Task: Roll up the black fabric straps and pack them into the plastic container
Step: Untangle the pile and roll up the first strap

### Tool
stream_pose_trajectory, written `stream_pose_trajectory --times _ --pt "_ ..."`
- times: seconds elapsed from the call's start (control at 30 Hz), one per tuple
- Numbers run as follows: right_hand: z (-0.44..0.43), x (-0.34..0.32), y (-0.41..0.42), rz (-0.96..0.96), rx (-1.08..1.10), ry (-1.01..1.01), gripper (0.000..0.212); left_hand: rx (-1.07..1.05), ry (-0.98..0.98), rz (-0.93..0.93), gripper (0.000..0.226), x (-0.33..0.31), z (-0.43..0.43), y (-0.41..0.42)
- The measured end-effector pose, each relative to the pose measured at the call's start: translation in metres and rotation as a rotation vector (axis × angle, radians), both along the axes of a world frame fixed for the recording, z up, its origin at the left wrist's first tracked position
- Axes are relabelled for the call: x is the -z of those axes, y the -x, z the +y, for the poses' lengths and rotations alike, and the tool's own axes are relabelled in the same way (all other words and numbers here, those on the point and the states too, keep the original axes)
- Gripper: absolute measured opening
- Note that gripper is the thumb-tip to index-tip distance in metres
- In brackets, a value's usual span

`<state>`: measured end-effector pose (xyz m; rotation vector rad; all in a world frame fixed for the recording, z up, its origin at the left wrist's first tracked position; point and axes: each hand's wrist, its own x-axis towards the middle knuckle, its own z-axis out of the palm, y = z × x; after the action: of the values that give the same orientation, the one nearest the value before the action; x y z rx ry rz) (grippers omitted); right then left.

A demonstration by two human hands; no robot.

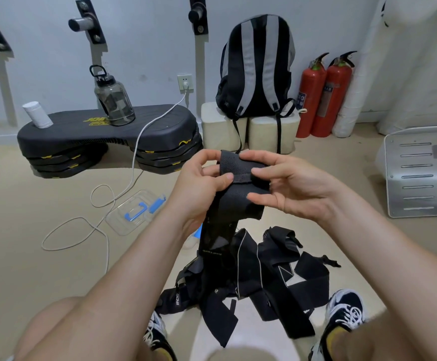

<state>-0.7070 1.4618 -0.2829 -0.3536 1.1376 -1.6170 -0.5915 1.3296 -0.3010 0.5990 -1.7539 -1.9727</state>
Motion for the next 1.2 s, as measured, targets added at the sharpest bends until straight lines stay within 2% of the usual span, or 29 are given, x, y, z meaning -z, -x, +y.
stream_pose_trajectory --times 0.17,0.3,0.43,0.53,0.6,0.7,0.73,0.8,0.93,1.07,1.2 --pt "-0.003 0.008 -0.005 0.000 0.032 0.059 0.033 0.030 0.045 0.014 0.029 -0.001 -0.002 -0.002" --pt "-0.006 0.014 -0.013 -0.050 0.058 0.108 0.037 -0.045 0.216 0.013 0.030 0.004 0.001 -0.001" --pt "-0.008 0.017 -0.017 -0.012 0.124 0.127 0.039 -0.116 0.276 0.033 0.029 0.007 0.006 0.002" --pt "-0.011 0.018 -0.019 0.149 0.220 0.085 0.041 -0.176 0.307 0.002 0.031 0.011 0.015 0.009" --pt "-0.011 0.016 -0.018 0.288 0.263 0.065 0.041 -0.180 0.281 -0.057 0.023 0.010 0.016 0.013" --pt "-0.008 0.011 -0.013 0.574 0.255 0.004 0.038 -0.015 0.057 -0.163 0.005 0.000 0.011 0.013" --pt "-0.006 0.010 -0.011 0.615 0.226 -0.010 0.038 0.022 -0.012 -0.173 0.005 -0.001 0.009 0.013" --pt "-0.005 0.010 -0.009 0.552 0.181 -0.016 0.036 -0.015 -0.102 -0.123 0.006 0.001 0.008 0.014" --pt "-0.004 0.012 -0.008 0.253 0.193 0.048 0.023 -0.134 -0.150 -0.003 0.007 0.004 0.010 0.020" --pt "-0.004 0.016 -0.008 0.213 0.127 0.066 0.025 -0.071 -0.125 -0.031 0.011 0.003 0.008 0.018" --pt "-0.006 0.019 -0.003 0.172 0.156 0.019 0.024 -0.041 -0.115 -0.090 0.011 0.003 0.012 0.015"
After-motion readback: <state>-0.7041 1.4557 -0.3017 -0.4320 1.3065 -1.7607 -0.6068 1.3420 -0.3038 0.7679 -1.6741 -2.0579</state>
